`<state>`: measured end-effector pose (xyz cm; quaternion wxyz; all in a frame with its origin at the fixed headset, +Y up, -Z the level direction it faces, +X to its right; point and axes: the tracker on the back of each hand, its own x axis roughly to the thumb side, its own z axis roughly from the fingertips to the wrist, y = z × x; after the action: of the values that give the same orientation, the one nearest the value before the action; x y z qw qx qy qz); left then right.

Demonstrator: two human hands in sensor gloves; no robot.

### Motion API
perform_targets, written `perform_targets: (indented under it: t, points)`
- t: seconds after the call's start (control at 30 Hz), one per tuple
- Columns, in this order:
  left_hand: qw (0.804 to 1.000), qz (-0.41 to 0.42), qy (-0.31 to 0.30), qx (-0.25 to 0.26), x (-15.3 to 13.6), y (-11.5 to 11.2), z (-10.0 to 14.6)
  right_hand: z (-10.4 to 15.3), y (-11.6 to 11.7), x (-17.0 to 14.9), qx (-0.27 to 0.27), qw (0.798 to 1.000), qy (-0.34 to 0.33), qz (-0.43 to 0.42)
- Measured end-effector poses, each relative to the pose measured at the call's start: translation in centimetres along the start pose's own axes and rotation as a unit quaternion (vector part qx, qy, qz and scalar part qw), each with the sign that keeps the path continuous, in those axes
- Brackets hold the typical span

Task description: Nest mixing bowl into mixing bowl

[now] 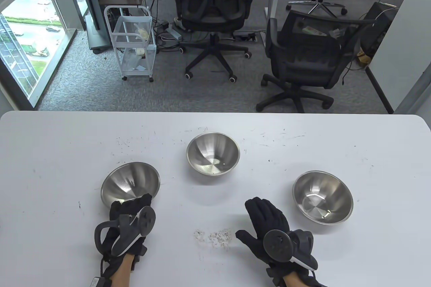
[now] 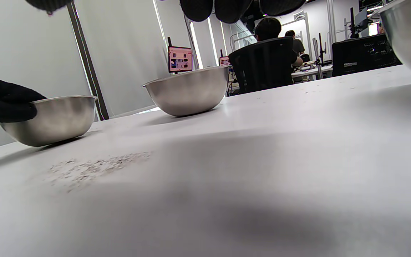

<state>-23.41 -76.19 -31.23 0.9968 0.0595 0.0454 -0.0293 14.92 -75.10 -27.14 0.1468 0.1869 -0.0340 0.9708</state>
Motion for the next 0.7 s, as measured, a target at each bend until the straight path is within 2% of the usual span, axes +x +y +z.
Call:
perform_targets:
  t: [0.4,0.7]
  points:
    - [0.998,-0.008,-0.052,0.037,2.3,2.0,1.2,0.0,-0.1,0.0,-0.002,1.0,0.002,0.0]
    - [0.989,-0.021,-0.122,0.076,5.7,3.7,3.2,0.0,-0.3,-0.3,-0.006,1.0,0.007,-0.003]
